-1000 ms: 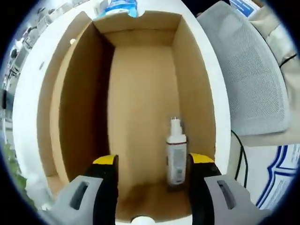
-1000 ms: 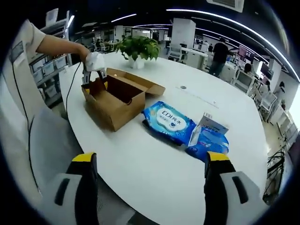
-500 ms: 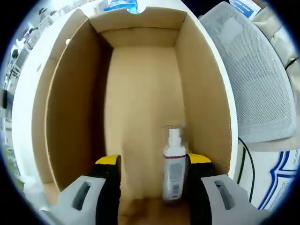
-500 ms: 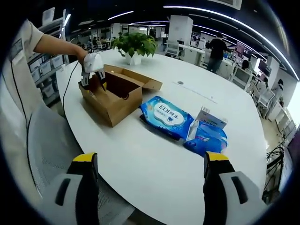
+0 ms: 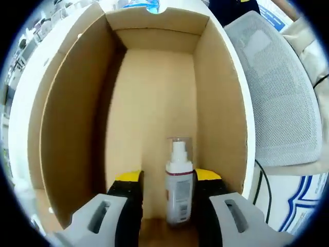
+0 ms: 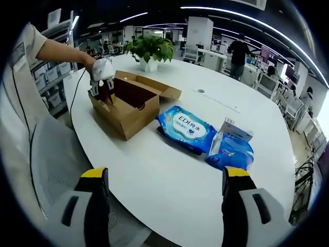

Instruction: Operate the shoe box by opening the lid, removing the specified soft item, and placing it in the target area until the item is outside and the box remains undamaged.

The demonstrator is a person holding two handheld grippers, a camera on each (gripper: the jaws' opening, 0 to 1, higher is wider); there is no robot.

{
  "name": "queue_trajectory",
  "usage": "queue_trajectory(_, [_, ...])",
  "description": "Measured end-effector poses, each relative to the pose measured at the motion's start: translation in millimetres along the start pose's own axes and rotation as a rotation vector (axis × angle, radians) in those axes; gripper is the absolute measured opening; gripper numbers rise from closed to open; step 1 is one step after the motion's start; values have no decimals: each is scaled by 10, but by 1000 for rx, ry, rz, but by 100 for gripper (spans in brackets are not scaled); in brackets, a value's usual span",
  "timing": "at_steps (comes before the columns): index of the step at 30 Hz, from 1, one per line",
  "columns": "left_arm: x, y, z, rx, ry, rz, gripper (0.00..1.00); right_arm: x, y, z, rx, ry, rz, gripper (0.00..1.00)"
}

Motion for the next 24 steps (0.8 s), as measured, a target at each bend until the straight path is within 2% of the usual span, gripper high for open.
queue_trajectory(3, [0,-19,9,6,-8,-13,19,3,6,-29,2,-11,0,85])
queue_trajectory(4, [-1,-9,8,-23,-15,-37,19,0,6,-35,2,-13,0,84])
queue_trajectory(13, [62,-57,-9,-4,-36,-96,19,-12,43,-36,9,-13,-12,83])
queue_trajectory(20, [16,-75,-14,7,-28,-129,19,-5,50,-33,7,-16,-12,83])
queue_trajectory(24, [2,-64,-9,7,-25,-126,19,16,47,-15,2,-16,-11,83])
Point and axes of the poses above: the point that each gripper's makers call its tool centre point, and the gripper's own axes: x roughly backward along the fingers, y roughly to its left, z roughly out of its underside, the point moved 7 cm from there along x, roughly backward along the fingers, and after that the axes turned 8 degrees about y, right-handed, at the moved point
